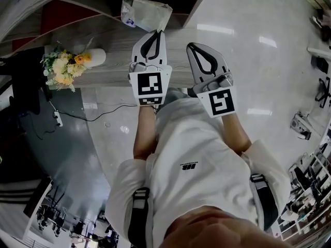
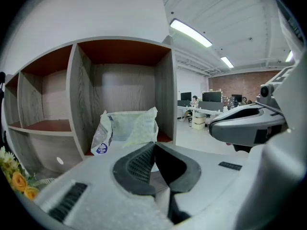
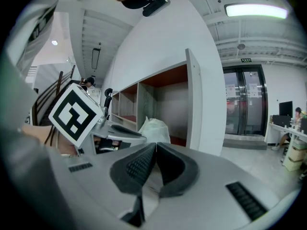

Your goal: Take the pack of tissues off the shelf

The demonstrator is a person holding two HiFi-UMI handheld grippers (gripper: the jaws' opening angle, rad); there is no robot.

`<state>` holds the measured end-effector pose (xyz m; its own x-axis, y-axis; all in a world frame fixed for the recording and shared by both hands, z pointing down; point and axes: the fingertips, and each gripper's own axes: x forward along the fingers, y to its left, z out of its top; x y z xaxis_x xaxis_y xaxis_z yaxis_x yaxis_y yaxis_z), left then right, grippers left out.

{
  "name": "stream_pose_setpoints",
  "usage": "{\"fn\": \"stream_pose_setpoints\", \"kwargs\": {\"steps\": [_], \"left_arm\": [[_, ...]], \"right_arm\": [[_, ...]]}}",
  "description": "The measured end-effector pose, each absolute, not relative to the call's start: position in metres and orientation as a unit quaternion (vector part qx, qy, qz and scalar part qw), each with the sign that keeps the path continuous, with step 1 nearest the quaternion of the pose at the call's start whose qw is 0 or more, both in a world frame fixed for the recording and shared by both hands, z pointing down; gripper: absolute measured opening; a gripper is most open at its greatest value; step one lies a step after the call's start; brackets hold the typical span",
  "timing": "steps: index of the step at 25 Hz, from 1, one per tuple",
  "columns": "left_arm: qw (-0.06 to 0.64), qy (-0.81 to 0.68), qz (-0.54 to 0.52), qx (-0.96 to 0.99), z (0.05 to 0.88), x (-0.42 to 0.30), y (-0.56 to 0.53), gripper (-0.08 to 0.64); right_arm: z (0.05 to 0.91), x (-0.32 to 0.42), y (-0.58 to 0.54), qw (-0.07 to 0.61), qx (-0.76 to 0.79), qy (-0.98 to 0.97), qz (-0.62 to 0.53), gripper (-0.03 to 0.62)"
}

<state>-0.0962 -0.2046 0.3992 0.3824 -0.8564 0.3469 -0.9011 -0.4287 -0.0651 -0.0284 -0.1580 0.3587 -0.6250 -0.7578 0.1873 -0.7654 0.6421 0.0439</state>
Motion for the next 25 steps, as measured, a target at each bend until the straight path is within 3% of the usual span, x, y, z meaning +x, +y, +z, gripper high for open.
{"fn": "stream_pose_setpoints", "kwargs": {"steps": [25], "left_arm": [[0.053,-0.487,0.179,0.853,0.412,-0.087,-0.138,0.029]], "right_arm": [[0.378,-0.026,-0.108,0.113,0.45,-0.885,0.029,0.026]]}}
